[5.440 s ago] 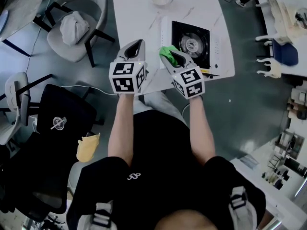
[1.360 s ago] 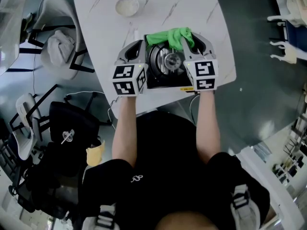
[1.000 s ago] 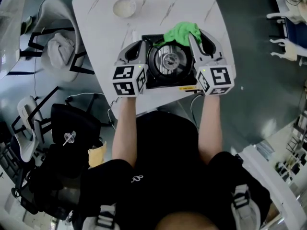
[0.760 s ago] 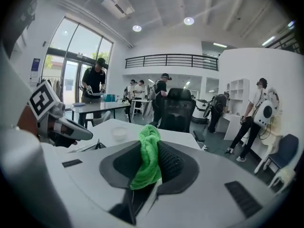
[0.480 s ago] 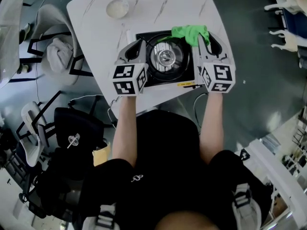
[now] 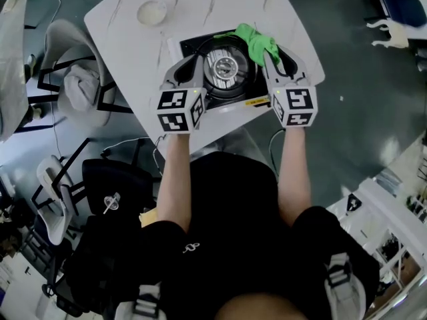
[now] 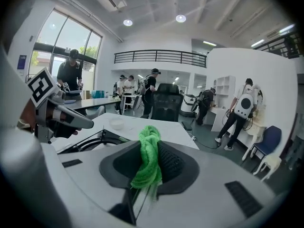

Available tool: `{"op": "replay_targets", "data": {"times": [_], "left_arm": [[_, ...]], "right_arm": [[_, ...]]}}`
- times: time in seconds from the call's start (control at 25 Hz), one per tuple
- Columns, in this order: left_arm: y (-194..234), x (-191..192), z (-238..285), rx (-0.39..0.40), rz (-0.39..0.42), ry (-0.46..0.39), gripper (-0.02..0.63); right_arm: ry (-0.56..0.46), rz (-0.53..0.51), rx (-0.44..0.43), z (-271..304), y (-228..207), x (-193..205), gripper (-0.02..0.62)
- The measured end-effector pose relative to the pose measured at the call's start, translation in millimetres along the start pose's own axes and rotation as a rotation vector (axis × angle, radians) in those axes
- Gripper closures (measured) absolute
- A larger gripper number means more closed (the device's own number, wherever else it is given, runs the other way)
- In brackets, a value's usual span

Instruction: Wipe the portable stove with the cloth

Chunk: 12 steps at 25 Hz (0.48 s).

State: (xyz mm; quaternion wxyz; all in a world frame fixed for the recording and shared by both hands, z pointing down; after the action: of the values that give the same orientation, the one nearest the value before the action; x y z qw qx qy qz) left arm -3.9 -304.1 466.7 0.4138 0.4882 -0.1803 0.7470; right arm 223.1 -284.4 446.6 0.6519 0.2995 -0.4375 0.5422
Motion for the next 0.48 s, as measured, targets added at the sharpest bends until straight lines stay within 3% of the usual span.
{"op": "replay_targets", "data": {"times": [0.48], "left_arm": [[-8,16,-60,0.023,0.043,-0.018,0.607]], "right_arm": [[0.055,0.039,0.056,-43,37,42,0.517]]}}
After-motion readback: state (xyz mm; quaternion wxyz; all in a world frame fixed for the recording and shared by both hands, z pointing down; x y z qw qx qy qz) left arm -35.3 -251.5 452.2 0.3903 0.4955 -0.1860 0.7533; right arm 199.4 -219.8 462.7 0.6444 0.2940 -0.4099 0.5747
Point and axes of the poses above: the fingertips, and each gripper's own axes: z forward along the fingers, y to its left, x out of its underside, the point moved 6 cm from there along -z, backward along the fingers, and after that the axes turned 13 degrees about z, right-handed, at the moved point
